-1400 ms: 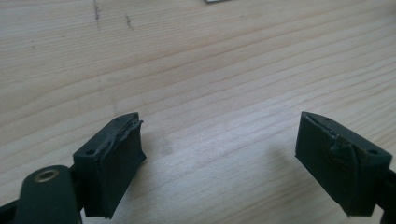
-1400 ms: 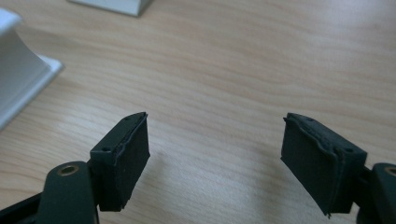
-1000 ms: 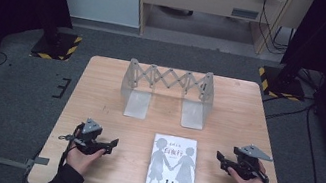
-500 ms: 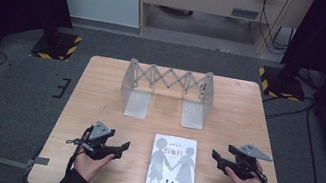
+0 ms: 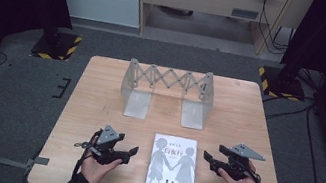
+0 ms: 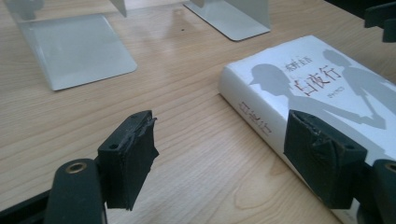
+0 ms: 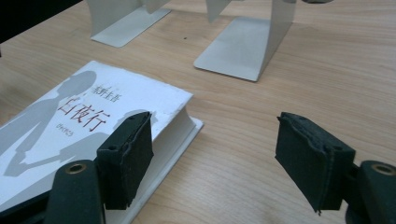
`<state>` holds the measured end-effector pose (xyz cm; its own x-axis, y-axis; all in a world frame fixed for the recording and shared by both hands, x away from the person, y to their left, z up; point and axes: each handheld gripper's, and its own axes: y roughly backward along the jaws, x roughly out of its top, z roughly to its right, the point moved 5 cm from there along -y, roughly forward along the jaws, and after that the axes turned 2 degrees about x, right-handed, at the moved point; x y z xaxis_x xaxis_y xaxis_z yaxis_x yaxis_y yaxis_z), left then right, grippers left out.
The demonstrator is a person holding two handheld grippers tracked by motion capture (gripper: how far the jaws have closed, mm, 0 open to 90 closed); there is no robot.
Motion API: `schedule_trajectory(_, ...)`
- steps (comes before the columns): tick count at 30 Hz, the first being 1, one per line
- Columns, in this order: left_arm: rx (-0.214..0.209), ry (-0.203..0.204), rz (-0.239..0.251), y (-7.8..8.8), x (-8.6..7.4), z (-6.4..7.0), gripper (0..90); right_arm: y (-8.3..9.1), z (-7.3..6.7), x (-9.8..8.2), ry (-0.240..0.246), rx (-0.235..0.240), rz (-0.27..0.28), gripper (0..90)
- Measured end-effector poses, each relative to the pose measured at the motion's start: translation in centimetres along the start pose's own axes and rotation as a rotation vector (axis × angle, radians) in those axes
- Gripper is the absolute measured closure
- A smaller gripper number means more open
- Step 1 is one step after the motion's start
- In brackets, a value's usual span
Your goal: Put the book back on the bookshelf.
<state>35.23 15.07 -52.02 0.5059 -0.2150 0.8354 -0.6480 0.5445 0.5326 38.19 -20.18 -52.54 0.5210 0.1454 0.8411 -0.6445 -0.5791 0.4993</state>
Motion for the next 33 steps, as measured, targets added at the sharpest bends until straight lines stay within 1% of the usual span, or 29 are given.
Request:
schedule_trajectory(1, -0.011, -0.007, -0.001, -0.1, -0.1, 0.4, 24.3, -0.1, -0.3, -0.1, 0.006, 0.008, -0.004, 27.5)
schedule_trajectory(6, -0.047, -0.019, -0.015, -0.6, -0.3, 1.6, 24.3, -0.3, -0.8, -0.2, 0.004, 0.026, -0.005, 27.5)
schedule_trajectory(12, -0.071, -0.041, -0.031, -1.2, -0.5, 2.7, 24.4, -0.6, -1.5, -0.6, 0.006, 0.048, -0.018, 27.6)
schedule_trajectory(20, -0.103, -0.052, -0.05, -2.0, -0.9, 4.2, 24.3, -1.1, -2.3, -1.0, 0.01, 0.072, -0.035, 27.6)
schedule_trajectory(21, -0.11, -0.047, -0.048, -2.1, -0.9, 4.4, 24.4, -1.1, -2.4, -1.0, 0.01, 0.076, -0.036, 27.6)
schedule_trajectory(23, -0.116, -0.048, -0.051, -2.2, -1.0, 4.5, 24.3, -1.1, -2.5, -1.1, 0.006, 0.08, -0.035, 27.6)
schedule_trajectory(25, -0.129, -0.049, -0.06, -2.5, -1.1, 5.0, 24.4, -1.3, -2.8, -1.2, 0.006, 0.089, -0.038, 27.6)
schedule_trajectory(29, -0.139, -0.054, -0.072, -2.9, -1.2, 5.4, 24.3, -1.4, -3.1, -1.4, 0.001, 0.101, -0.041, 27.6)
schedule_trajectory(33, -0.138, -0.055, -0.087, -3.3, -1.3, 5.7, 24.1, -1.6, -3.4, -1.6, -0.004, 0.116, -0.05, 27.6)
